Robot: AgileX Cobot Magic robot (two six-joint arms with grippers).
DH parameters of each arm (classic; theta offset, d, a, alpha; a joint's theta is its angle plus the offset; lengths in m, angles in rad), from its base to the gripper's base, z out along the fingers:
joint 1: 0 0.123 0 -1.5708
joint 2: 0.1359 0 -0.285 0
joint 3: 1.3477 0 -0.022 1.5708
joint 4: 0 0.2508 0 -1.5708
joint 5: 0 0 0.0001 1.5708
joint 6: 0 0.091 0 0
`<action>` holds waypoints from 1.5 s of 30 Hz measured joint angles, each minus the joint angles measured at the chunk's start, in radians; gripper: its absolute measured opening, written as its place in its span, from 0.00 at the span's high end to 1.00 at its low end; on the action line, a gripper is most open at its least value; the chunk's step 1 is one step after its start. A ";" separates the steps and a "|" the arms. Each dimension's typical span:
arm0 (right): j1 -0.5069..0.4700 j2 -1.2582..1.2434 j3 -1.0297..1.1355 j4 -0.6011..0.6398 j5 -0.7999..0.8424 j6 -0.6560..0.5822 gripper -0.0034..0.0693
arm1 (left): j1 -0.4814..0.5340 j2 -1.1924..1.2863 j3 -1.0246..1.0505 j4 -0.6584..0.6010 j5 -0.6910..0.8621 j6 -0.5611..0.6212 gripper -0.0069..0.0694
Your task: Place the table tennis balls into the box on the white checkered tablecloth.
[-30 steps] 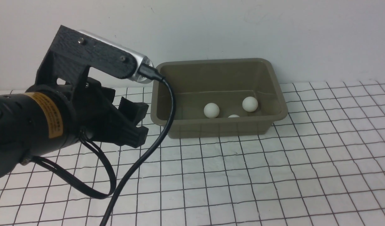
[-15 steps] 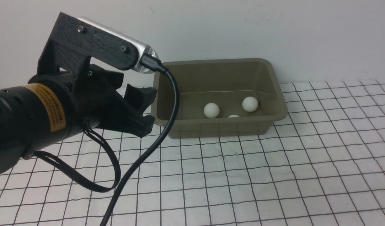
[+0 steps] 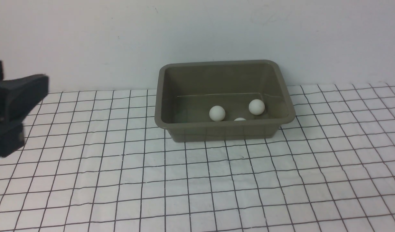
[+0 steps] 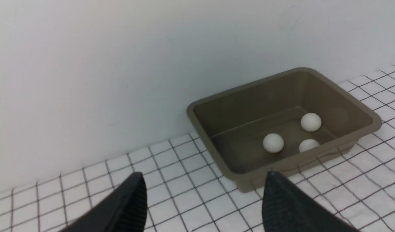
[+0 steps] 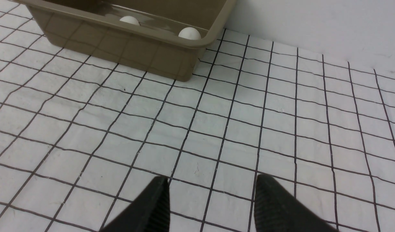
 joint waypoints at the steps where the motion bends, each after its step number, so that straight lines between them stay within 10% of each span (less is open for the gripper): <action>1: 0.000 0.000 0.000 0.000 0.000 0.000 0.49 | 0.000 -0.028 0.003 -0.006 0.035 0.000 0.34; 12: 0.000 0.000 0.000 0.000 0.000 0.000 0.49 | 0.094 -0.275 0.331 -0.118 -0.085 0.009 0.34; 25: 0.000 0.000 0.000 0.000 0.000 0.000 0.49 | 0.537 -0.409 0.815 -0.641 -0.367 0.516 0.34; 45: 0.000 0.000 0.000 0.000 0.001 0.000 0.49 | 0.701 -0.670 0.844 -0.547 -0.234 0.543 0.34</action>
